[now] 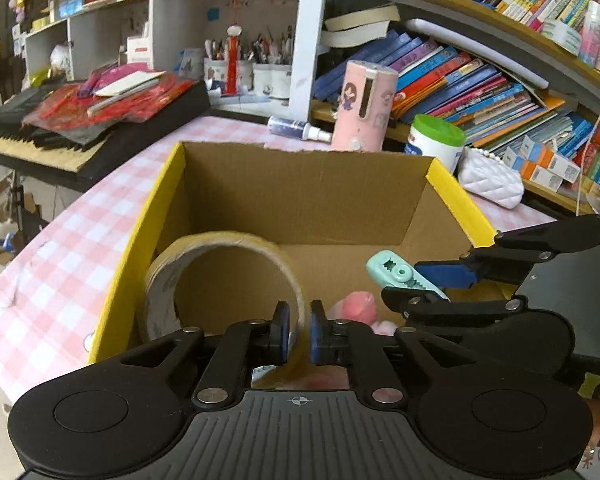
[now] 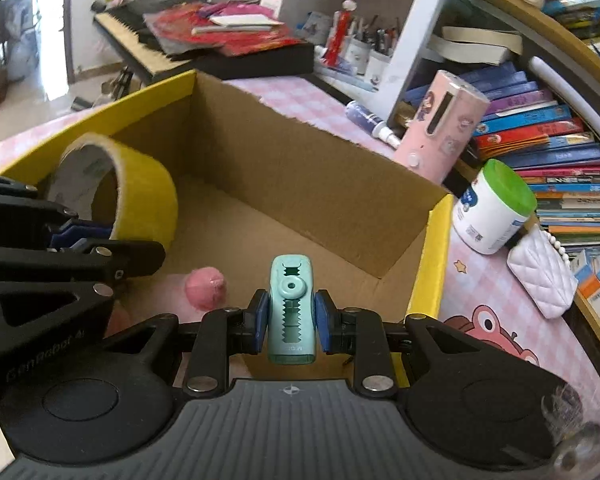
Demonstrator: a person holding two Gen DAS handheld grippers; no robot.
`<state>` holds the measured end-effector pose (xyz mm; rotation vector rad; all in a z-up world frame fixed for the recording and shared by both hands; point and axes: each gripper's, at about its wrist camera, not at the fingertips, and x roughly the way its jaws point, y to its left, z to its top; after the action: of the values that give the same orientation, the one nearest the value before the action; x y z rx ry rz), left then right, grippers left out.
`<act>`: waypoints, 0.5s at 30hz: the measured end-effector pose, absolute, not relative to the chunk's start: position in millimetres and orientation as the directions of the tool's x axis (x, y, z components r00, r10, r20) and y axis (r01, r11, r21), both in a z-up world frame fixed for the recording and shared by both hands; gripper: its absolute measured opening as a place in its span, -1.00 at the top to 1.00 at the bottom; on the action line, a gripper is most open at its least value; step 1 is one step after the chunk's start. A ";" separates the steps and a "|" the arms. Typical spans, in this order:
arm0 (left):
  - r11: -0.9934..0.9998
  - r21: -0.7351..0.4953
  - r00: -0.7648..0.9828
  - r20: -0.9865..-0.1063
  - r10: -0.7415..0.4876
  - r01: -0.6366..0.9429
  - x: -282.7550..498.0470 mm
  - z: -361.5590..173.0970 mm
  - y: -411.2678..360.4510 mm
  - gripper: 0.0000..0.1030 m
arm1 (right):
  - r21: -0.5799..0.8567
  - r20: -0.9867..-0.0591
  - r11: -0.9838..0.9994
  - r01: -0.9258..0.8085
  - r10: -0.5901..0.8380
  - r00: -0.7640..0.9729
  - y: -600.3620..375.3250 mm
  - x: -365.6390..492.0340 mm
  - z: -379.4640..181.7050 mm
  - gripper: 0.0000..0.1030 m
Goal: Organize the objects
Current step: 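Open both grippers to drop the tape roll and green clip into the box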
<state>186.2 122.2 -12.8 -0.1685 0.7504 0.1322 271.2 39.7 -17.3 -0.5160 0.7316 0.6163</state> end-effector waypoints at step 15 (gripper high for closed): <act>0.967 -0.152 0.785 -0.615 0.072 -0.207 164.0 7.1 126.5 0.22 | -0.184 -0.703 0.750 -0.636 0.352 0.618 29.7 261.5 -4.4 0.40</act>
<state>164.0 126.5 7.1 -0.2166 0.6518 0.1514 261.5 29.7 -4.4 -0.4444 0.6957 0.5902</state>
